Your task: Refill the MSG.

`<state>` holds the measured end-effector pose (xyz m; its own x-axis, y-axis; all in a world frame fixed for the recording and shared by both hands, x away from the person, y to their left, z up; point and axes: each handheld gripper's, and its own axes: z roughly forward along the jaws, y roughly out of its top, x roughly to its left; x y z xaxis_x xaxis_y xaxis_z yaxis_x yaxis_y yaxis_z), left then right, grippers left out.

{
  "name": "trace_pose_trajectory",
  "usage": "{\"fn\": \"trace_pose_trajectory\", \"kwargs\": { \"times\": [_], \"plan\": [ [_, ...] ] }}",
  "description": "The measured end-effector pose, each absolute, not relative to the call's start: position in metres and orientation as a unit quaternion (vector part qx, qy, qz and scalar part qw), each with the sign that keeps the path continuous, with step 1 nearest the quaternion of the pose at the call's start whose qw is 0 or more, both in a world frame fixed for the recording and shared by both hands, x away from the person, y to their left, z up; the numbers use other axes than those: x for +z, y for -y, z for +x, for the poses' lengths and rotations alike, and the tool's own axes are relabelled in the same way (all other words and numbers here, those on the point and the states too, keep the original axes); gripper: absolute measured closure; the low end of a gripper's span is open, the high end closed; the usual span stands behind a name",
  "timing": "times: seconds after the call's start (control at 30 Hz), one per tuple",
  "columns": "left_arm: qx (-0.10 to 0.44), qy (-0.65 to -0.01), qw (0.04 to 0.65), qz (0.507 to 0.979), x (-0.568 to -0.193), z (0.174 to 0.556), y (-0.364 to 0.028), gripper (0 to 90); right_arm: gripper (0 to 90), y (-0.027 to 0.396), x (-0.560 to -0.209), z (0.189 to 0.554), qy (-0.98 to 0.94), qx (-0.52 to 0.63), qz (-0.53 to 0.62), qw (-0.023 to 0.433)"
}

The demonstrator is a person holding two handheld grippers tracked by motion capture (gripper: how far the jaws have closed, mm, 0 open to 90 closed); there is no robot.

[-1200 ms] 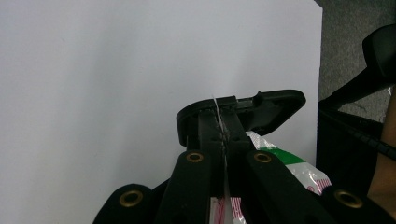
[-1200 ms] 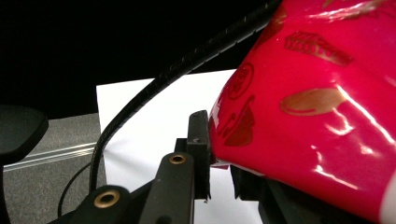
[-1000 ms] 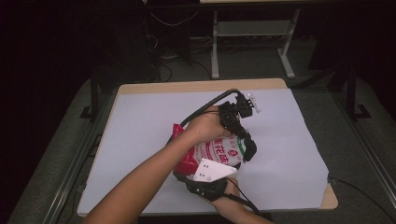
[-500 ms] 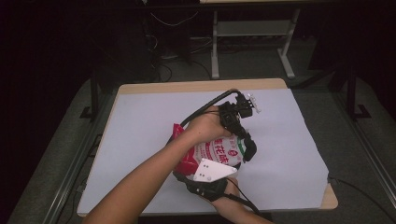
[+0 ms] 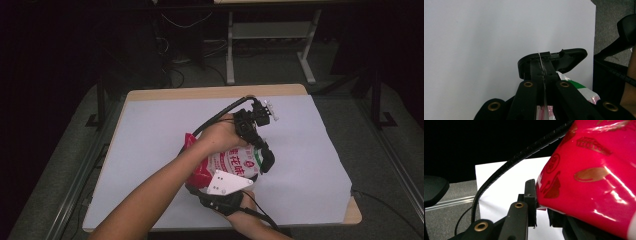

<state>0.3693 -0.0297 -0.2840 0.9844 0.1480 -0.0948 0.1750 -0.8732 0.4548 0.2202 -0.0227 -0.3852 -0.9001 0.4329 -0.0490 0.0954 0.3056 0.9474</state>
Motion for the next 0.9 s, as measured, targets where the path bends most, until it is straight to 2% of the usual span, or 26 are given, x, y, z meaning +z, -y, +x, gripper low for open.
{"fn": "trace_pose_trajectory", "kwargs": {
  "times": [0.9],
  "plan": [
    [-0.037,-0.096,0.287,0.952,-0.27,0.367,0.014,89.8,79.0,0.021,-0.398,0.224,-0.809,0.544,0.174,0.136]
  ]
}}
